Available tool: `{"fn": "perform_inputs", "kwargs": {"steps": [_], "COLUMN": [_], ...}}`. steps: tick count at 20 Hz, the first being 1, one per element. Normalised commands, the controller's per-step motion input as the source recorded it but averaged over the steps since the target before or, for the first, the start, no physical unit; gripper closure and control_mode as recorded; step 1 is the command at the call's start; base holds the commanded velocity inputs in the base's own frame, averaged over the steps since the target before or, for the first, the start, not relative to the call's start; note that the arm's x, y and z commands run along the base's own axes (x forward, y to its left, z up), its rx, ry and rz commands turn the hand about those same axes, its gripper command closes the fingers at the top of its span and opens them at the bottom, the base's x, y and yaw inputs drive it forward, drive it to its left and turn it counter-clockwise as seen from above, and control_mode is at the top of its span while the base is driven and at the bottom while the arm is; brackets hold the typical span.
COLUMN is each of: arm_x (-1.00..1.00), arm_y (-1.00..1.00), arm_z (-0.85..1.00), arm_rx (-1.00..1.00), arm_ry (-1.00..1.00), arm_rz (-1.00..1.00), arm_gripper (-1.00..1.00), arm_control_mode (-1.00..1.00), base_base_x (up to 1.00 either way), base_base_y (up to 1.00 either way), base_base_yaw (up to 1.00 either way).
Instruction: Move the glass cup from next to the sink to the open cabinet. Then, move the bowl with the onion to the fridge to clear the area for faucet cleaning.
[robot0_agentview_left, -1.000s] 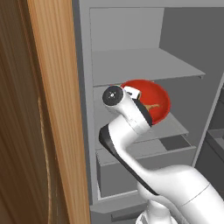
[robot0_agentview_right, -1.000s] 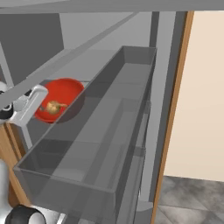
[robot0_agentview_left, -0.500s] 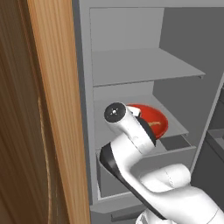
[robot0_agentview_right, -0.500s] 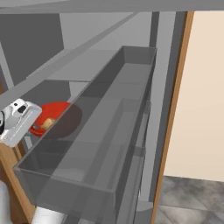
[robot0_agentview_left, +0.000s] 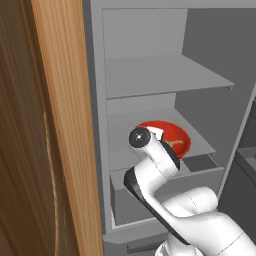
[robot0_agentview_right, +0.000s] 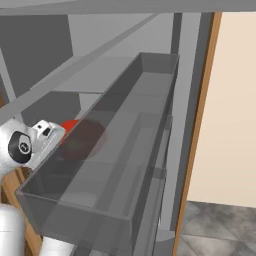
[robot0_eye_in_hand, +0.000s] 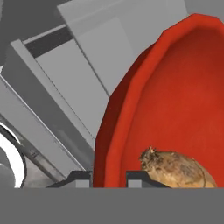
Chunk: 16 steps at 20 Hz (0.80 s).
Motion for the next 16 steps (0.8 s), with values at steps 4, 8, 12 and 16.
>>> {"fn": "perform_inputs", "kwargs": {"steps": [4, 8, 12, 16], "arm_x": [1.0, 0.91, 0.83, 0.76], "arm_y": [-0.34, -0.19, -0.01, 0.0], "arm_z": [-0.19, -0.22, -0.33, -0.54], "arm_rx": [0.0, 0.0, 0.0, 0.0], "arm_ry": [0.0, 0.01, 0.04, 0.19], "arm_rz": [0.01, 0.0, 0.01, 0.04], "arm_gripper": [1.0, 1.0, 1.0, 1.0], "arm_control_mode": [-1.0, -1.0, -1.0, -1.0], "base_base_x": [0.0, 0.0, 0.0, 0.0], "base_base_y": [0.0, 0.0, 0.0, 0.0], "base_base_yaw": [0.0, 0.0, 0.0, 0.0]}}
